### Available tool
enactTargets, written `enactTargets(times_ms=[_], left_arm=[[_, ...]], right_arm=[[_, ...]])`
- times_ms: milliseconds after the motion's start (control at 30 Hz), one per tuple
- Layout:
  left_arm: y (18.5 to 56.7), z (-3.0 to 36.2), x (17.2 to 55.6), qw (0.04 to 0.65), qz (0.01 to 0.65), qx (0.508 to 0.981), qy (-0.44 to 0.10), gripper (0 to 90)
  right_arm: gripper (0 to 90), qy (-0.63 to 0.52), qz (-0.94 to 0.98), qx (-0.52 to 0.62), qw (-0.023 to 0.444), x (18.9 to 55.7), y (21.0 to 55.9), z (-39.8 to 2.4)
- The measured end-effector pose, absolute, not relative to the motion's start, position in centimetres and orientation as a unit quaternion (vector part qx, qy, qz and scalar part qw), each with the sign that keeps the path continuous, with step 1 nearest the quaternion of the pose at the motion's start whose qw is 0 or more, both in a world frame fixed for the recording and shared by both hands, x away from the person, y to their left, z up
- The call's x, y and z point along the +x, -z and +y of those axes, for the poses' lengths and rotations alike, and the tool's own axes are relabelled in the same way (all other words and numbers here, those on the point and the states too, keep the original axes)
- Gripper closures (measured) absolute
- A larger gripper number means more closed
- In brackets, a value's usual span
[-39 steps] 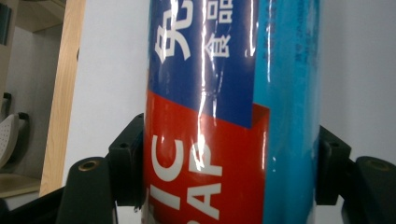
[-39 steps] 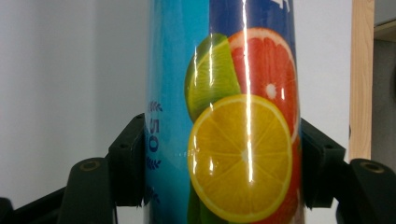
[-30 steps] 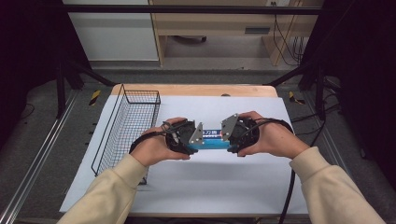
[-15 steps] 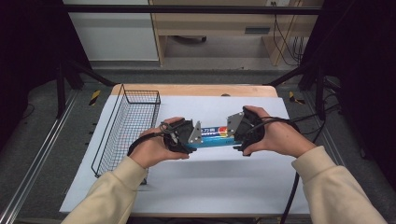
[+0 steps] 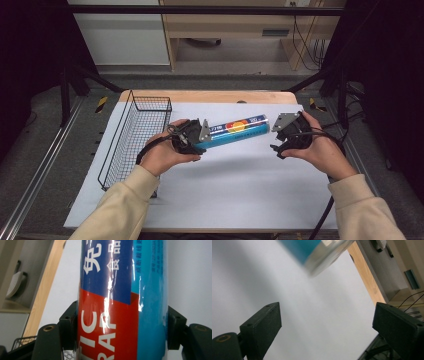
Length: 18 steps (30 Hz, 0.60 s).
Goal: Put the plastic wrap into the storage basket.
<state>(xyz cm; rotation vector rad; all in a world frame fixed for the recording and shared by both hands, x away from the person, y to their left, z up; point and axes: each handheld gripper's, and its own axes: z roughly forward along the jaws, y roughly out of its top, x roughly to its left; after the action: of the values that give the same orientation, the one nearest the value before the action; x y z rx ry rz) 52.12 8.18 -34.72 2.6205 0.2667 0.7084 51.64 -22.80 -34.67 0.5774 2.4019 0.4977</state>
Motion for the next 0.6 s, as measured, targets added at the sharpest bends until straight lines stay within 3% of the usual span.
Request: enactTargets(times_ms=[200,500,600], left_arm=[[33.9,8.0,53.0,0.222,0.173,0.925,-0.256,31.7],[33.4,7.6,53.8,0.222,0.237,0.909,-0.263,31.7],[33.2,7.8,53.6,0.218,0.249,0.904,-0.271,31.7]], right_arm=[[9.7,-0.223,0.865,0.318,0.317,51.3,37.7,-22.2],[9.7,-0.255,0.760,0.452,0.391,50.7,43.3,-21.1],[7.8,-0.248,0.742,0.480,0.397,50.8,44.2,-21.3]])
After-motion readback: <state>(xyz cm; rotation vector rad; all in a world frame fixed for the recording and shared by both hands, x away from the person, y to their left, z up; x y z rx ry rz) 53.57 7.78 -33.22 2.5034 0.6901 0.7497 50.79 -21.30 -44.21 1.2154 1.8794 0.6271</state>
